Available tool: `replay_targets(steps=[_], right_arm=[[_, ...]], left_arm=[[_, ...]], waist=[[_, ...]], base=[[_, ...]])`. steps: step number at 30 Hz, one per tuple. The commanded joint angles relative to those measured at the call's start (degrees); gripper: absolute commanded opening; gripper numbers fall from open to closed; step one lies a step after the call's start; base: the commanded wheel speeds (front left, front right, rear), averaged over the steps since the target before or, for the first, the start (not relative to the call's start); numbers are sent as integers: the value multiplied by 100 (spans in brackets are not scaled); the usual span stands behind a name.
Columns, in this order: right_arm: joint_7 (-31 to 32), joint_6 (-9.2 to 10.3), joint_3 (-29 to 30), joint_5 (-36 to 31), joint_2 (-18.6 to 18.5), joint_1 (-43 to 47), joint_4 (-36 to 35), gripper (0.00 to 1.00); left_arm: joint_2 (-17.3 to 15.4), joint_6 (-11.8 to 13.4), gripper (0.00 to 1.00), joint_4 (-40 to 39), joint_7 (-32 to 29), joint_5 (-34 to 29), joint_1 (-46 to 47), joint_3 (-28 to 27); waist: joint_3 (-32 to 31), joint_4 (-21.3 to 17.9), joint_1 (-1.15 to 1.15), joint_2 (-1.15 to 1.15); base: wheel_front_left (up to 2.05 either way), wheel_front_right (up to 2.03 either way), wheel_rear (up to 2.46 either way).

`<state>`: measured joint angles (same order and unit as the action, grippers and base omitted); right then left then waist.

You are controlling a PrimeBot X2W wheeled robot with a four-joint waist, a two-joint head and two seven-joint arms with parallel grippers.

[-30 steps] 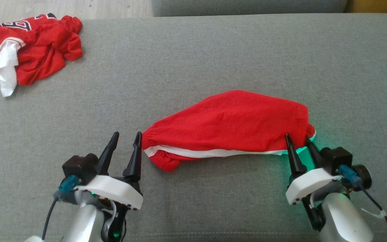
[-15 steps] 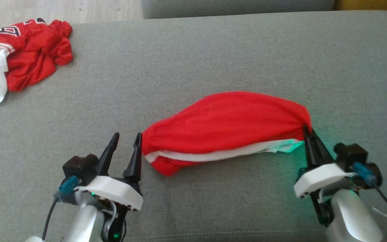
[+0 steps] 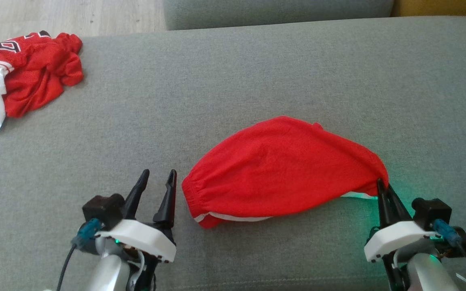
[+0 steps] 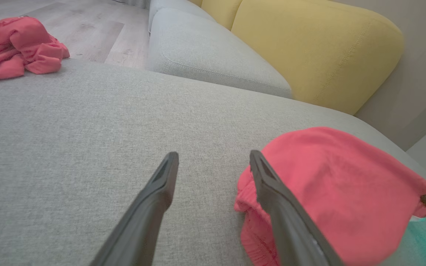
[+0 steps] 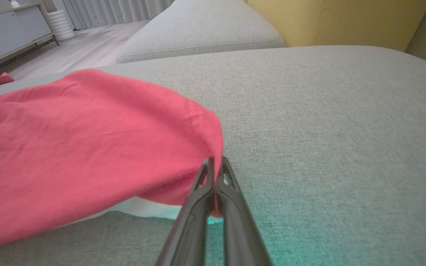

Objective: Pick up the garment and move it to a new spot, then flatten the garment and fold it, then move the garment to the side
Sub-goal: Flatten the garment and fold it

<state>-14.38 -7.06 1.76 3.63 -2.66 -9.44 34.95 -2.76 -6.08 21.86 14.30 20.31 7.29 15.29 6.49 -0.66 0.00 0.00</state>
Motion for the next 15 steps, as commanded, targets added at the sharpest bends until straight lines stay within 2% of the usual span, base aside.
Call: replay_targets(steps=[1,7,15], right_arm=[[-62,-43,-130,28,-21,-87,-105,98],[-62,-43,-41,10,-21,-97,-204,100],[-62,-43,174,-118,-21,-63,-959,100]], left_arm=[[-12,-3,100,-160,70,32,118,-133],[-12,-3,100,-178,70,75,102,-111],[-12,19,100,-393,70,80,48,-178]], waist=[[-12,9,0,0],[-46,44,0,0],[-136,60,0,0]], base=[[0,0,0],[0,0,0],[0,0,0]])
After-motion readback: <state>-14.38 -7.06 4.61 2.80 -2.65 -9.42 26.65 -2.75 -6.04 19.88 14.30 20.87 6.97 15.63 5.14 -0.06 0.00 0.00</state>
